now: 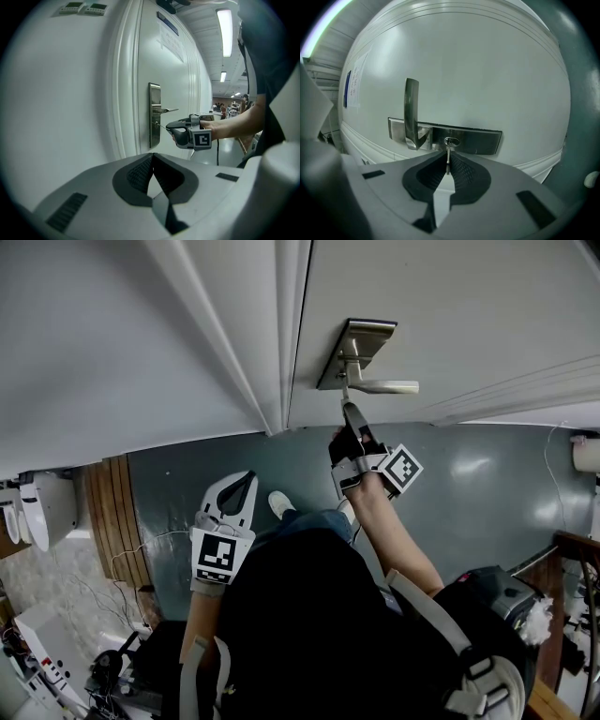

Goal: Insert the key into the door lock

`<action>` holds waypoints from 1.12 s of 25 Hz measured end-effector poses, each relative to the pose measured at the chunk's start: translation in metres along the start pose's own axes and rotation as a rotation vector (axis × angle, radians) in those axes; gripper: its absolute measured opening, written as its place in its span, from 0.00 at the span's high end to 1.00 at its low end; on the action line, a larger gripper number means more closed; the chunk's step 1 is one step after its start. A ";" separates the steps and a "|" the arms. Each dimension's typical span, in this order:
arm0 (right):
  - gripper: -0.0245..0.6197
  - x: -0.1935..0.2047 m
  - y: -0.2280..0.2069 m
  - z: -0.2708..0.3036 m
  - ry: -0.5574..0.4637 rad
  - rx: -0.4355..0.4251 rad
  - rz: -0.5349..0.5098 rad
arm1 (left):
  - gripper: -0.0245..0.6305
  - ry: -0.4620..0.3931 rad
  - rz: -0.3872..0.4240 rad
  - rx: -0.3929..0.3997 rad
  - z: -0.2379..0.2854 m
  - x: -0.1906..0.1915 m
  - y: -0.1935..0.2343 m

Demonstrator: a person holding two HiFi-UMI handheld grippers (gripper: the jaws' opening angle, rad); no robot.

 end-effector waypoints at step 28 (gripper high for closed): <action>0.91 -0.006 0.009 0.027 -0.038 0.051 0.077 | 0.95 -0.003 0.002 -0.010 0.003 -0.005 0.003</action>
Point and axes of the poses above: the fingertips, and each gripper's own axes: z forward along the fingers, y to its left, x out of its underside, the point moved 10 cm from there along -z, backward along the fingers, and after that the axes turned 5 degrees about -z, right-handed, at the moved point
